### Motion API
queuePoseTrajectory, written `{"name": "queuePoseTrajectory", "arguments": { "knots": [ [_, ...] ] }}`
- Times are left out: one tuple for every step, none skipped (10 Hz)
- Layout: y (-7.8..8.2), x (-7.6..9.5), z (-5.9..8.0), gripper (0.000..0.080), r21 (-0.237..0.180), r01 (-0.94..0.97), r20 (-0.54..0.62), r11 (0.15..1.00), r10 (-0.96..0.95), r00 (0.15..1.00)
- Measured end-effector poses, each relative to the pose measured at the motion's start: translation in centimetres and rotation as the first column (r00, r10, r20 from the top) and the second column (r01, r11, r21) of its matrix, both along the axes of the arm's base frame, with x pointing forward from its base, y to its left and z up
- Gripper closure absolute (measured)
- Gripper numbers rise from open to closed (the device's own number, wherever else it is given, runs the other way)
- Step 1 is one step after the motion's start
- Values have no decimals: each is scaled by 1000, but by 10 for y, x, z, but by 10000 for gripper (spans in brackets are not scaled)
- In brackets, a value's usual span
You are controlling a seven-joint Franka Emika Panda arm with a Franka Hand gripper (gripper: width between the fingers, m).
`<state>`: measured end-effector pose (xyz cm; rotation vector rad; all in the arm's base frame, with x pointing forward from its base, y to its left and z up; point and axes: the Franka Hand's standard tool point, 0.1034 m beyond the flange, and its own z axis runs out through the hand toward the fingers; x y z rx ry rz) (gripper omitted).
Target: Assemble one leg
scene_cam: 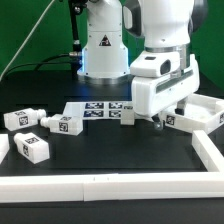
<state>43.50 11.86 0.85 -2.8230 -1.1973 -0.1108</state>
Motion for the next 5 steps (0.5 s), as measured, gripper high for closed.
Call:
{"name": "queuePoseTrajectory", "arguments": {
  "knots": [
    [0,0,0,274,0,0,0,1000,0,1000],
    [0,0,0,409,0,0,-1,1000,0,1000],
    [0,0,0,409,0,0,-1,1000,0,1000],
    [0,0,0,596,0,0,-1,1000,0,1000],
    [0,0,0,721,0,0,-1,1000,0,1000]
  ]
}}
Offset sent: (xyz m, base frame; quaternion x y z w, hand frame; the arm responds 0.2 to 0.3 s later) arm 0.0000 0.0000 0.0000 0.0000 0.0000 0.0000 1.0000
